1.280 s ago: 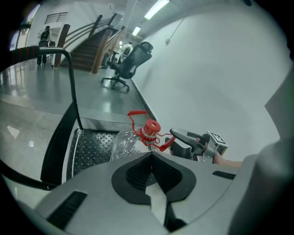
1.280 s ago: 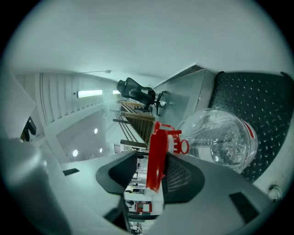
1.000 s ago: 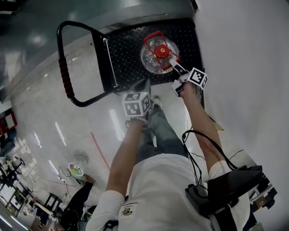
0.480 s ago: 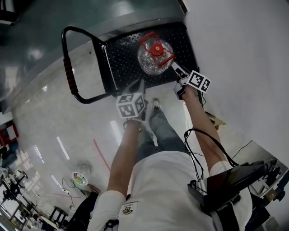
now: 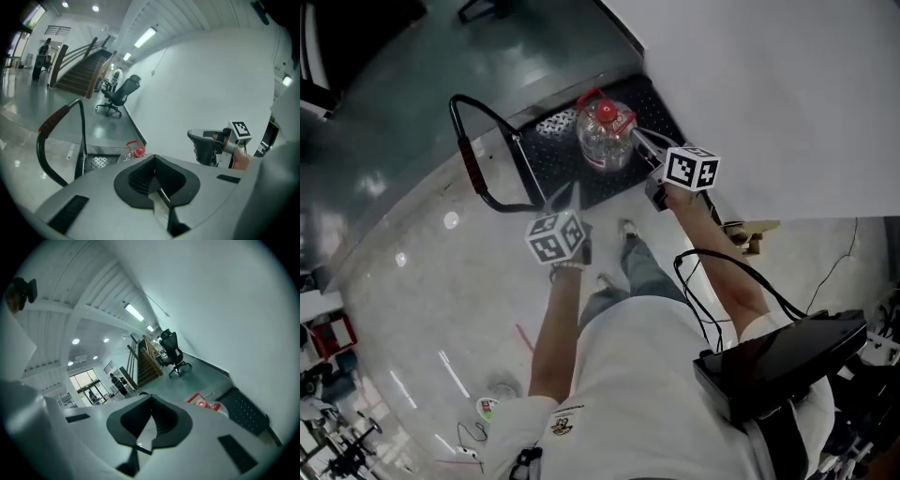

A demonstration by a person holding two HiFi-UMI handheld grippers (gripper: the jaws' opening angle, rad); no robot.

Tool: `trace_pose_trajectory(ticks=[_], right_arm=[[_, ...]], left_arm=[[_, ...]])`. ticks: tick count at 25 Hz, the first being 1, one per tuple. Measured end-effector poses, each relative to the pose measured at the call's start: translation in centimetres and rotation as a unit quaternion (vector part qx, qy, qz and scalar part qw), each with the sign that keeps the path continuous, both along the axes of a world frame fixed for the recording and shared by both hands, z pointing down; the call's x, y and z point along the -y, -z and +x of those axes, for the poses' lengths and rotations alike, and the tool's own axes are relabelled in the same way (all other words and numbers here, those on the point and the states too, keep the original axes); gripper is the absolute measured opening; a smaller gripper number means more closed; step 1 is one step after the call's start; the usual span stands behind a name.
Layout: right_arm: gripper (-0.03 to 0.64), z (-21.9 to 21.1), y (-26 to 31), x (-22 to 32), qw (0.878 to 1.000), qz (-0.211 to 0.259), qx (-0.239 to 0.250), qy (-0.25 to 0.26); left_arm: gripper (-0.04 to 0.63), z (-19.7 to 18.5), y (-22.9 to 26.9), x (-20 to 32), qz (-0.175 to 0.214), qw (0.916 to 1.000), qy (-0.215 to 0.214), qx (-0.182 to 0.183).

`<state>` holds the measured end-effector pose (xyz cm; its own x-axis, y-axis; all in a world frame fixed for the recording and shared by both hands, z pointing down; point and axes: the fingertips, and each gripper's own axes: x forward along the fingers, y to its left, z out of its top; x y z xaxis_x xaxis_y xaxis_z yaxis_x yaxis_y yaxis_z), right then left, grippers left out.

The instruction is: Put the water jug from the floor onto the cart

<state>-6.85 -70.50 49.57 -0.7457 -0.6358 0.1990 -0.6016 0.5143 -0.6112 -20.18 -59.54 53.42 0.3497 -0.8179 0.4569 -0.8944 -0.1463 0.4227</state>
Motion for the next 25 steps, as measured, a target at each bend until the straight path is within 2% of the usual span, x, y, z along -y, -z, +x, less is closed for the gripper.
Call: trace_pose_trajectory(ticks=[3, 8, 14, 20, 25], right_arm=[[0.017, -1.2, 4.6, -3.3, 0.999, 0.04, -0.009, 0.003], [0.017, -1.3, 9.1, -9.8, 0.997, 0.077, -0.015, 0.005], [0.017, -0.7, 11.2, -15.5, 0.993, 0.111, -0.025, 0.025], [0.017, 0.8, 11.9, -18.1, 0.993, 0.104, -0.012, 0.049], [0.017, 4.7, 12.5, -19.3, 0.993, 0.104, -0.019, 0.054]], left_arm=[[0.002, -1.5, 3.6, -1.9, 0.031, 0.9994, -0.008, 0.009], [0.002, -2.3, 7.6, -5.9, 0.06, 0.998, -0.015, 0.013], [0.002, -0.8, 9.8, -9.0, 0.076, 0.9969, -0.018, 0.006], [0.002, 0.8, 11.9, -10.5, 0.088, 0.9959, -0.003, 0.018], [0.002, 4.6, 12.0, -11.5, 0.083, 0.9964, 0.013, 0.016]])
